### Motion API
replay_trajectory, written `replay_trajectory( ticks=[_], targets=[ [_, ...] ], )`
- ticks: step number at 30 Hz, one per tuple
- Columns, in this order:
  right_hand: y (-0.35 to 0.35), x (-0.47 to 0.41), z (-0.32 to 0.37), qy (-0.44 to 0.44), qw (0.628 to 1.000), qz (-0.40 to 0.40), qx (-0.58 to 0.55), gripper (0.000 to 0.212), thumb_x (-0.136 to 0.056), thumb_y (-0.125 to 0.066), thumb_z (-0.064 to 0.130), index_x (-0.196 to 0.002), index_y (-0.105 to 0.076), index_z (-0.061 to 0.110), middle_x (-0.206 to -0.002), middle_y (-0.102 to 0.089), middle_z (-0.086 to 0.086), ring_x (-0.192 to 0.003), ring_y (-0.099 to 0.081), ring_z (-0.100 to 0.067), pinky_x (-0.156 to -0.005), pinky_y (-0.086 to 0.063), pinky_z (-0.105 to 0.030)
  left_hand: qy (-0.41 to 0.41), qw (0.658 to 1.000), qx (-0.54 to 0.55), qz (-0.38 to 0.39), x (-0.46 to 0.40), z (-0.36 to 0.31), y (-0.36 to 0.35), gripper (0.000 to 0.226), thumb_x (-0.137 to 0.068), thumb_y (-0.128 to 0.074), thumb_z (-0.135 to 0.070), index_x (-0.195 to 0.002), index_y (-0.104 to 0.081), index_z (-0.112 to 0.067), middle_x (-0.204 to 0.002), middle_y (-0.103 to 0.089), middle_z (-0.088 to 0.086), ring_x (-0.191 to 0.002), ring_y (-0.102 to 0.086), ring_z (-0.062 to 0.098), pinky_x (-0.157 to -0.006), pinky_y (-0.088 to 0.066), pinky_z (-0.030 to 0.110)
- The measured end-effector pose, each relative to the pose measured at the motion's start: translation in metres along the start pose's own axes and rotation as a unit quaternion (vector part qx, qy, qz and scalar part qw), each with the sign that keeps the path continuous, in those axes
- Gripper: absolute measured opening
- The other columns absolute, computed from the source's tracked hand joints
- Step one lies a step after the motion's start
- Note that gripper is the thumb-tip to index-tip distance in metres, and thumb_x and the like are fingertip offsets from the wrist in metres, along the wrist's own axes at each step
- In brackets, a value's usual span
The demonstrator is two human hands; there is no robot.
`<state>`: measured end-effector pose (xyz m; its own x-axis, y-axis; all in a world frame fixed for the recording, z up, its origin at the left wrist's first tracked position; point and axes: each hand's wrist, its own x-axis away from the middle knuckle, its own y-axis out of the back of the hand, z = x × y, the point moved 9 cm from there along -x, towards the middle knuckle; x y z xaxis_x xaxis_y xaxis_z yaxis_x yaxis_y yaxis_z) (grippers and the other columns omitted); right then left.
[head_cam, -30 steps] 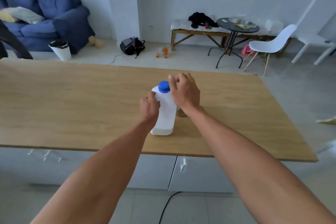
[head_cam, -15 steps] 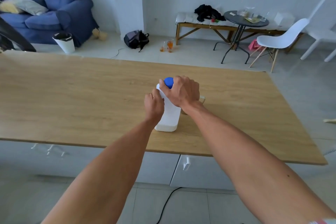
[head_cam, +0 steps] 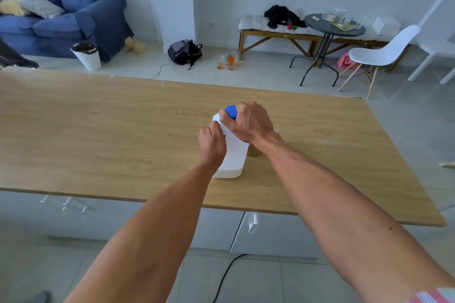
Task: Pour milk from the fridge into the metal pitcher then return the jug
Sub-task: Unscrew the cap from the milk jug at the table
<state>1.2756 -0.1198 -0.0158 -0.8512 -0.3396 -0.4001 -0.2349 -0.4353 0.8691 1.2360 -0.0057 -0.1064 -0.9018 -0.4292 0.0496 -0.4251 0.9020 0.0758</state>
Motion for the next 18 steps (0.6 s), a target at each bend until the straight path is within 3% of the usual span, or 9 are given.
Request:
replay_trajectory(
  ticks=[4, 5, 6, 8, 10, 12, 14, 16, 18],
  targets=[
    [0.001, -0.003, 0.001, 0.019, 1.0, 0.005, -0.015, 0.06, -0.083, -0.029, 0.071, -0.052, -0.027, 0.02, -0.047, -0.03, 0.005, -0.045, -0.03, -0.02, -0.046, -0.018, -0.026, -0.024, 0.999, -0.029, -0.013, 0.0, -0.002, 0.004, 0.049, -0.096, -0.033, -0.001, -0.054, -0.04, -0.025, -0.054, -0.037, -0.009, -0.057, -0.029, 0.013, -0.055, -0.028, 0.032],
    [0.0, -0.004, 0.001, 0.022, 1.0, 0.006, -0.017, 0.06, -0.083, -0.029, 0.071, -0.052, -0.027, 0.019, -0.047, -0.03, 0.005, -0.044, -0.029, -0.019, -0.046, -0.018, -0.026, -0.031, 0.997, -0.068, -0.001, 0.001, -0.004, 0.001, 0.044, -0.098, -0.033, -0.003, -0.064, -0.054, -0.024, -0.066, -0.044, -0.006, -0.066, -0.032, 0.018, -0.063, -0.029, 0.034],
    [0.0, -0.006, 0.001, 0.024, 0.999, 0.007, -0.019, 0.06, -0.083, -0.03, 0.071, -0.052, -0.027, 0.019, -0.047, -0.03, 0.005, -0.044, -0.028, -0.019, -0.046, -0.018, -0.026, -0.019, 0.996, -0.082, 0.002, 0.004, -0.004, 0.003, 0.035, -0.101, -0.032, -0.008, -0.087, -0.064, -0.015, -0.082, -0.046, 0.001, -0.078, -0.035, 0.021, -0.071, -0.029, 0.034],
    [-0.001, -0.008, -0.001, 0.036, 0.999, 0.009, -0.021, 0.06, -0.084, -0.031, 0.07, -0.053, -0.027, 0.019, -0.047, -0.031, 0.005, -0.045, -0.029, -0.019, -0.047, -0.019, -0.026, -0.008, 0.996, -0.09, -0.007, 0.003, 0.0, 0.009, 0.046, -0.098, -0.021, -0.022, -0.118, -0.055, 0.001, -0.101, -0.039, 0.007, -0.092, -0.033, 0.021, -0.08, -0.025, 0.03],
    [-0.003, -0.01, -0.001, 0.06, 0.998, 0.018, -0.017, 0.058, -0.085, -0.031, 0.069, -0.054, -0.027, 0.02, -0.048, -0.031, 0.007, -0.045, -0.03, -0.019, -0.047, -0.019, -0.026, -0.036, 0.991, -0.131, 0.005, 0.004, -0.006, 0.009, 0.057, -0.089, -0.017, -0.026, -0.122, -0.053, 0.005, -0.103, -0.037, 0.008, -0.094, -0.032, 0.02, -0.081, -0.023, 0.029],
    [-0.005, -0.011, -0.002, 0.077, 0.997, 0.027, -0.005, 0.057, -0.086, -0.031, 0.068, -0.057, -0.029, 0.019, -0.05, -0.032, 0.006, -0.046, -0.031, -0.02, -0.049, -0.019, -0.026, -0.059, 0.986, -0.155, 0.002, 0.001, -0.008, 0.007, 0.049, -0.093, -0.018, -0.023, -0.117, -0.053, 0.0, -0.102, -0.037, 0.008, -0.094, -0.031, 0.02, -0.08, -0.022, 0.028],
    [-0.006, -0.012, -0.003, 0.089, 0.996, 0.03, -0.004, 0.055, -0.086, -0.031, 0.065, -0.064, -0.035, 0.015, -0.057, -0.036, 0.003, -0.051, -0.035, -0.023, -0.05, -0.02, -0.027, -0.037, 0.99, -0.134, -0.008, -0.001, -0.003, 0.006, 0.025, -0.103, -0.026, -0.016, -0.098, -0.05, -0.013, -0.095, -0.04, 0.006, -0.089, -0.032, 0.021, -0.076, -0.022, 0.029],
    [-0.006, -0.012, 0.0, 0.118, 0.993, 0.028, -0.002, 0.05, -0.087, -0.035, 0.06, -0.074, -0.04, 0.012, -0.069, -0.041, -0.001, -0.055, -0.037, -0.024, -0.052, -0.026, -0.028, -0.019, 0.997, -0.07, -0.016, 0.0, -0.004, 0.005, 0.034, -0.099, -0.035, -0.008, -0.068, -0.039, -0.02, -0.07, -0.039, 0.001, -0.073, -0.03, 0.021, -0.068, -0.025, 0.035],
    [-0.002, -0.009, 0.007, 0.17, 0.985, 0.021, -0.007, 0.04, -0.089, -0.039, 0.049, -0.083, -0.044, 0.01, -0.084, -0.041, -0.003, -0.062, -0.039, -0.024, -0.053, -0.036, -0.033, -0.014, 0.999, -0.042, -0.026, 0.002, -0.007, 0.005, 0.038, -0.096, -0.035, -0.003, -0.061, -0.032, -0.018, -0.062, -0.033, 0.0, -0.066, -0.026, 0.021, -0.064, -0.027, 0.037]
  ],
)
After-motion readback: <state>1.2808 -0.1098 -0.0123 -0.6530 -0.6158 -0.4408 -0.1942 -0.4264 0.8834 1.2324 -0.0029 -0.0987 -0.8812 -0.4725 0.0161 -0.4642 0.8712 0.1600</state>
